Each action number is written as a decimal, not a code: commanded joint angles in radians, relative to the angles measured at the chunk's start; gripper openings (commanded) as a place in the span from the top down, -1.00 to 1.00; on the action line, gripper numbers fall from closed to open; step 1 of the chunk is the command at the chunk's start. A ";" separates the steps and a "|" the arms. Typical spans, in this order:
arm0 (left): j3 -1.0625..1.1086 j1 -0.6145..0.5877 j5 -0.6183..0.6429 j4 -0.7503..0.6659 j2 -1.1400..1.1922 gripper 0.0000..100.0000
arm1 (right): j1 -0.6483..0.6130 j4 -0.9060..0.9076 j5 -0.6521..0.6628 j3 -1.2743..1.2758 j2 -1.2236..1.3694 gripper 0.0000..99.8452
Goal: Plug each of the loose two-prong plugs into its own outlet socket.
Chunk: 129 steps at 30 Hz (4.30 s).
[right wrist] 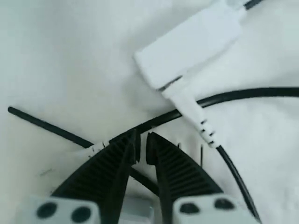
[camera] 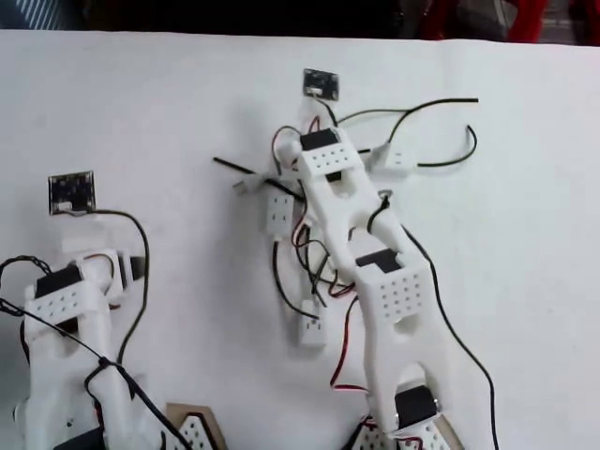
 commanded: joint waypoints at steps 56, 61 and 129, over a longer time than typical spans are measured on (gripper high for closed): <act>-0.002 -0.005 0.002 -0.017 -0.028 0.45 | 0.197 0.751 0.812 0.218 -0.229 0.97; -0.002 -0.005 0.002 -0.017 -0.028 0.45 | 0.191 0.751 0.812 0.252 -0.417 0.95; -0.002 -0.005 0.002 -0.017 -0.027 0.45 | 0.031 0.209 0.783 1.142 -0.748 0.65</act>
